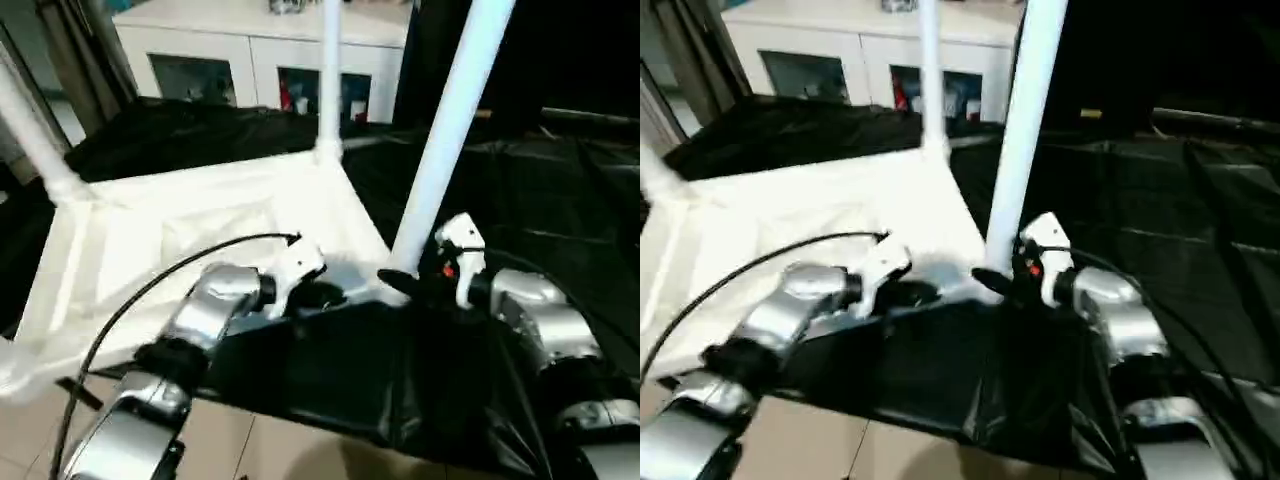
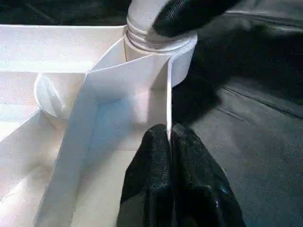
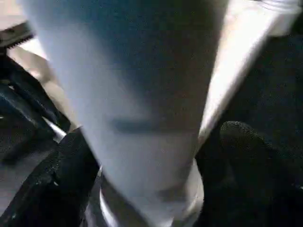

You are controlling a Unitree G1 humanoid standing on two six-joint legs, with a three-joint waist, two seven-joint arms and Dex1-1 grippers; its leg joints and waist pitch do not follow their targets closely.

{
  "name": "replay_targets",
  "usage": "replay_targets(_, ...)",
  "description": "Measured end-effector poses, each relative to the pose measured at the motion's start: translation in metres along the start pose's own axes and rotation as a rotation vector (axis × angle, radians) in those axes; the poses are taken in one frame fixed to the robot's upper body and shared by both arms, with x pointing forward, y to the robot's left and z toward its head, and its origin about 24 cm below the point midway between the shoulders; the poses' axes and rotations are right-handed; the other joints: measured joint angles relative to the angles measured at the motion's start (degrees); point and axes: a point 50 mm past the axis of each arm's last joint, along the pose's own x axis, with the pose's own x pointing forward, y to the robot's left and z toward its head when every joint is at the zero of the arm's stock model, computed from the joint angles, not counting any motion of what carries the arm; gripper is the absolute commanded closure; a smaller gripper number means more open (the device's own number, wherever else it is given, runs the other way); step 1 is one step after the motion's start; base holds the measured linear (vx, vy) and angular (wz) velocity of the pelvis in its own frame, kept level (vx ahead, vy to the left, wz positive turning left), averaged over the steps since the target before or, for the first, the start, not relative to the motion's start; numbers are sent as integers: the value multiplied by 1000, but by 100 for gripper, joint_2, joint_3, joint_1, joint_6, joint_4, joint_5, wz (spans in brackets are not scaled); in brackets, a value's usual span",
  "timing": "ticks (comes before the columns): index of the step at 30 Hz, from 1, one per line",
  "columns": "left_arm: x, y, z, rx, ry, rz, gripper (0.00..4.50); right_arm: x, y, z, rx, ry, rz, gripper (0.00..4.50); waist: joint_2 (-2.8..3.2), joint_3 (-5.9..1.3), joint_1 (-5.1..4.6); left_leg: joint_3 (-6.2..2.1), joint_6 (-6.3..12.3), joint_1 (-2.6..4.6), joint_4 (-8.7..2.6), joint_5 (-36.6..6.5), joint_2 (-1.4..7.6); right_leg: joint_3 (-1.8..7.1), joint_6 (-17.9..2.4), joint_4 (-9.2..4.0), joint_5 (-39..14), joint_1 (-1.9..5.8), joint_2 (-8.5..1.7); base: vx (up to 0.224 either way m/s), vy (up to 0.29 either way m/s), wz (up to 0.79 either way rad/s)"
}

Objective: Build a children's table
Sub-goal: Rotate leg to tighten

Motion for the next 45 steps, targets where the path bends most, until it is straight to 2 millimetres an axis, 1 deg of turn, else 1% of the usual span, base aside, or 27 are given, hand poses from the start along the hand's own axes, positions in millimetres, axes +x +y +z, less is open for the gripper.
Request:
replay_targets(1, -1, -1, 0, 3, -1, -7, 450, 1, 2, 0, -8, 5, 18, 68, 0, 0, 3, 5, 0, 3, 1, 0, 2, 0, 0, 0, 0, -1, -1, 0, 0, 0)
replay_targets(3, -2, -1, 0, 3, 0, -15, 450, 2, 4, -2, -9, 17, 39, 68, 0, 0, 4, 8, 0, 2, 2, 0, 4, 0, 0, 0, 0, -1, -2, 0, 0, 0)
replay_targets(5, -3, -2, -1, -1, -1, -17, 450, 2, 6, -5, -7, 28, 53, 96, 0, 0, -2, 11, -1, 0, 3, 0, 4, 1, 0, 0, 0, -2, -2, 0, 0, 0)
replay_targets(6, -4, -2, -1, -3, -1, -17, 450, 3, 7, -6, -7, 31, 59, 96, 0, 0, -5, 11, 0, 0, 3, 0, 4, 1, 0, 0, 0, -2, -2, 0, 0, 0)
replay_targets(7, -4, -2, -1, -6, -1, -19, 450, 3, 8, -6, -8, 32, 67, 113, 0, 0, -8, 12, 0, -2, 3, 0, 4, 1, 0, 0, 0, -3, -2, 0, 0, 0)
replay_targets(9, -5, -2, -2, -7, -2, -21, 450, 3, 8, -6, -11, 34, 73, 117, 0, 0, -7, 12, 0, -3, 3, 0, 5, 1, 1, -1, 0, -3, -2, 0, 0, 0)
replay_targets(10, -6, -3, -2, -6, -2, -23, 450, 3, 8, -6, -12, 35, 78, 135, 0, 0, -7, 13, 0, -3, 3, 0, 6, 1, 1, 0, -1, -4, -2, 0, 0, 0)
replay_targets(12, -6, -3, -2, -5, -1, -26, 450, 3, 8, -6, -12, 36, 83, 155, 0, 0, -6, 14, 0, -2, 3, 0, 6, 1, 1, -1, -1, -5, -2, 0, 0, 0)
replay_targets(15, -7, -3, -2, -5, -1, -27, 450, 3, 8, -6, -12, 36, 86, 175, 0, 0, -6, 15, 0, -2, 3, 0, 6, 2, 1, 0, -1, -5, -2, 0, 0, 0)
replay_targets(19, -6, -4, -3, -11, 1, -28, 450, 2, 9, -8, -6, 32, 84, 183, 0, 0, -5, 15, 0, -3, 3, 0, 6, 1, 1, -1, -1, -5, -2, 0, 0, 0)
replay_targets(21, -6, -3, -3, -18, 4, -22, 450, 3, 10, -9, 5, 28, 68, 183, -1, 0, -8, 15, 0, -3, 4, 0, 6, 2, 1, 0, -1, -5, -2, 0, 0, 0)
replay_targets(22, -5, -2, -3, -23, 3, 8, 450, 6, 9, -10, 19, 18, 28, 184, -1, 0, -12, 16, 0, -2, 5, 0, 6, 3, 1, 1, 0, -4, -2, 0, 0, 0)
replay_targets(26, 11, 4, 3, -30, 11, 133, 450, 20, 2, -12, 90, -21, -219, 185, -7, -1, -31, 17, -17, 10, 17, -9, 4, 8, -1, -2, 2, 3, -4, 0, 0, 0)
replay_targets(28, 25, 7, 9, -48, 18, 207, 450, 29, -1, -10, 156, -47, -393, 185, -7, -2, -38, 19, -18, 23, 18, -8, 3, 12, -1, -2, 2, 11, -4, 0, 0, 0)
replay_targets(31, 40, 6, 17, -64, 18, 267, 450, 38, -3, -7, 219, -64, -562, 185, -7, -2, -31, 20, -19, 27, 17, -8, 2, 12, 0, -1, 3, 13, -4, 0, 0, 0)
replay_targets(32, 42, 6, 18, -68, 17, 275, 450, 39, -3, -7, 227, -67, -588, 185, -5, -3, -22, 20, -19, 28, 13, -8, 2, 12, 1, -1, 2, 13, -4, 0, 0, 0)
replay_targets(36, 46, 5, 20, -71, 13, 281, 450, 46, 3, -5, 230, -85, -630, 185, -2, -5, -15, 20, -18, 26, 9, -8, 2, 11, 9, -4, -3, 13, -4, 0, 0, 0)
replay_targets(37, 47, 5, 21, -72, 11, 277, 450, 46, 3, -5, 225, -90, -630, 150, -2, -5, -13, 22, -18, 24, 9, -8, 2, 11, 9, -8, -3, 14, -5, 0, 0, 0)
replay_targets(38, 48, 5, 21, -71, 10, 276, 450, 46, 3, -5, 223, -91, -630, 129, -2, -5, -12, 23, -18, 23, 9, -8, 1, 12, 8, -8, -3, 13, -6, 0, 0, 0)
replay_targets(39, 48, 5, 21, -71, 10, 276, 450, 46, 3, -5, 222, -91, -630, 129, -2, -5, -12, 25, -18, 24, 9, -8, 1, 13, 8, -8, -3, 13, -7, 0, 0, 0)
replay_targets(41, 46, 6, 20, -69, 10, 281, 450, 46, 4, -6, 223, -97, -606, 97, -3, -4, -23, 25, -18, 26, 9, -8, 1, 13, 7, -6, -2, 13, -6, 0, 0, 0)
replay_targets(43, 41, 9, 18, -71, 12, 297, 450, 46, 5, -6, 223, -105, -551, 97, -7, -1, -66, 25, -18, 27, 9, -8, 2, 11, 7, -4, 0, 11, -6, 0, 0, 0)
replay_targets(44, 40, 10, 17, -72, 12, 300, 450, 45, 5, -7, 220, -105, -532, 75, -8, -1, -84, 24, -18, 26, 9, -8, 3, 10, 8, -4, 1, 11, -5, 0, 0, 0)
replay_targets(45, 40, 10, 17, -73, 12, 300, 450, 43, 5, -7, 213, -104, -515, 75, -8, 0, -98, 24, -18, 26, 9, -8, 3, 9, 8, -4, 1, 10, -5, 0, 0, 0)
